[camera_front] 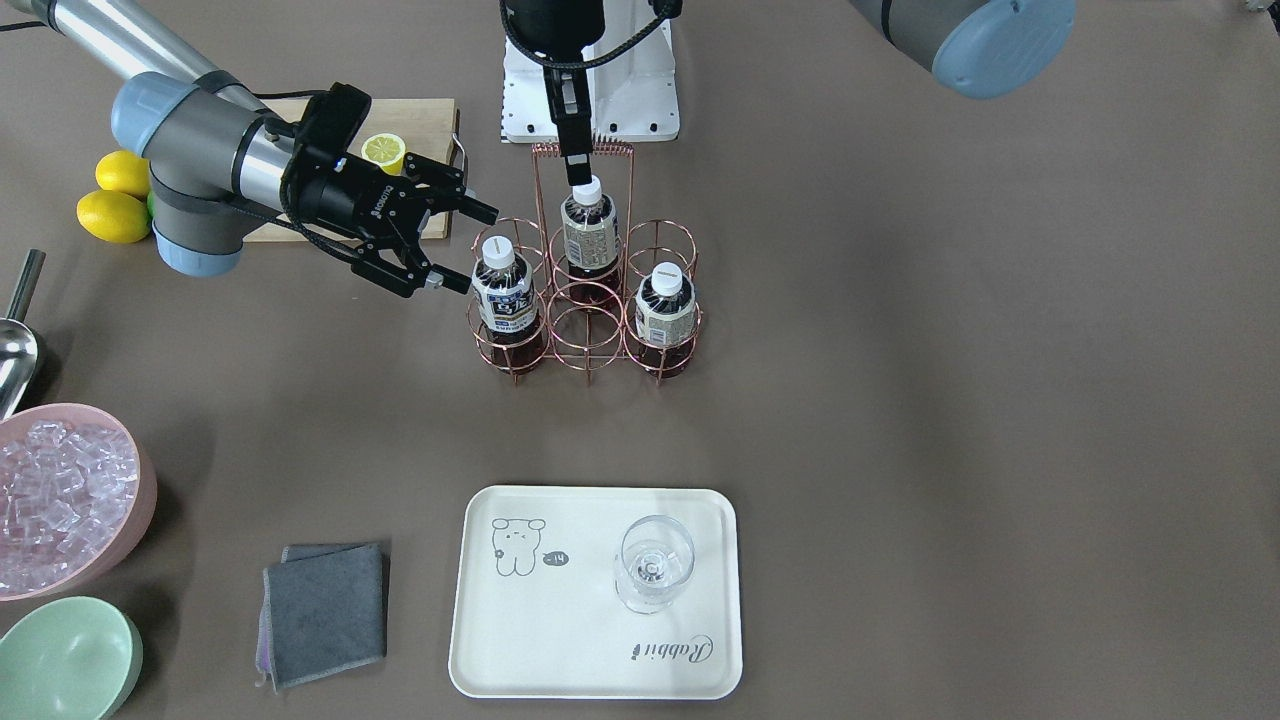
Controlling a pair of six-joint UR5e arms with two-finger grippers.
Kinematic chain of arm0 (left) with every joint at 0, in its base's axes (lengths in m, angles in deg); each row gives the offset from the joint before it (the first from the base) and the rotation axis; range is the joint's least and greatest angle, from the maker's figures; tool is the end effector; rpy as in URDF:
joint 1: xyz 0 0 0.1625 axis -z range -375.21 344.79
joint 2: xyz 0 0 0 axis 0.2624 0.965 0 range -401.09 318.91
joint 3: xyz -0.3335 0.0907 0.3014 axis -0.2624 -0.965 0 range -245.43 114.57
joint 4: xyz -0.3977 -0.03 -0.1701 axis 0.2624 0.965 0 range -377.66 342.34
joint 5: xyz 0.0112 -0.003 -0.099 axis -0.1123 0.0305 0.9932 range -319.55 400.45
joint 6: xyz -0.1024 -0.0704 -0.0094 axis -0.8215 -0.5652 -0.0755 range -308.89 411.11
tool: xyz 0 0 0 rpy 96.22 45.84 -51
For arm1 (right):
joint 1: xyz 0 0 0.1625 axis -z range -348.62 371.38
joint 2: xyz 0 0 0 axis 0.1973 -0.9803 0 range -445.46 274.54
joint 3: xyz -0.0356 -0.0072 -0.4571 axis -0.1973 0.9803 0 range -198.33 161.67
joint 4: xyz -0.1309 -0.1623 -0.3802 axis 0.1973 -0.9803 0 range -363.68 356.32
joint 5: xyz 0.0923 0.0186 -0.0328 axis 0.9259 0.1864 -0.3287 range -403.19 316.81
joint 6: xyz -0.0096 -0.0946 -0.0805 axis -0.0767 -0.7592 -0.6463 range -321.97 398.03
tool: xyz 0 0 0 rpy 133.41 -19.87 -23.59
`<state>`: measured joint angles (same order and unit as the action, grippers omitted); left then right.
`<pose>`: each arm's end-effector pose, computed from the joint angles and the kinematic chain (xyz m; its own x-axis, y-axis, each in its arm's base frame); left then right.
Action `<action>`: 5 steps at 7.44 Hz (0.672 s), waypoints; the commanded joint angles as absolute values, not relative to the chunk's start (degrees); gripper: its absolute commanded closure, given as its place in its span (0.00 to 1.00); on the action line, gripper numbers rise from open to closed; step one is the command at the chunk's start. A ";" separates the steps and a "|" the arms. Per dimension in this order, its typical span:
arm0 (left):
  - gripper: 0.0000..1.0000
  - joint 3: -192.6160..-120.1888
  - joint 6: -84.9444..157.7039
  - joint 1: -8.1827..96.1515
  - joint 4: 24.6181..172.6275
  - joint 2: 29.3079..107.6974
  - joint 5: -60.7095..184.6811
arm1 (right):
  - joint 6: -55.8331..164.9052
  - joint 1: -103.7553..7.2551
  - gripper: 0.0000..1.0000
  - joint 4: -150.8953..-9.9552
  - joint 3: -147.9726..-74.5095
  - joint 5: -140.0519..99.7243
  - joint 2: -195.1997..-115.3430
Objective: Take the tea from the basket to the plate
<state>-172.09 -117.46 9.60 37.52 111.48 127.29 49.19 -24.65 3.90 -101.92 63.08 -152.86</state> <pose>0.5243 -0.3968 -0.0124 -0.3164 -0.9319 -0.1774 0.7256 -0.1173 -0.6780 -0.4611 -0.4571 0.3314 0.2876 -0.9554 0.0663 -0.3889 -0.0532 0.9198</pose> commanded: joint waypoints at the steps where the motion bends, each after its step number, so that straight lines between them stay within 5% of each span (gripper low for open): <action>1: 1.00 -172.65 -117.46 9.66 37.36 111.22 127.29 | 49.46 -24.92 0.01 1.87 -101.04 63.07 -150.95; 2: 1.00 -172.83 -117.46 9.75 37.28 111.22 127.29 | 49.63 -25.00 0.13 1.16 -101.13 63.16 -150.42; 5: 1.00 -172.92 -117.46 9.66 37.36 110.87 127.29 | 51.13 -24.92 0.84 1.24 -101.56 63.42 -151.29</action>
<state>-172.85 -117.46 9.68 37.35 110.94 127.29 50.29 -24.93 1.24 -101.25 63.21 -150.78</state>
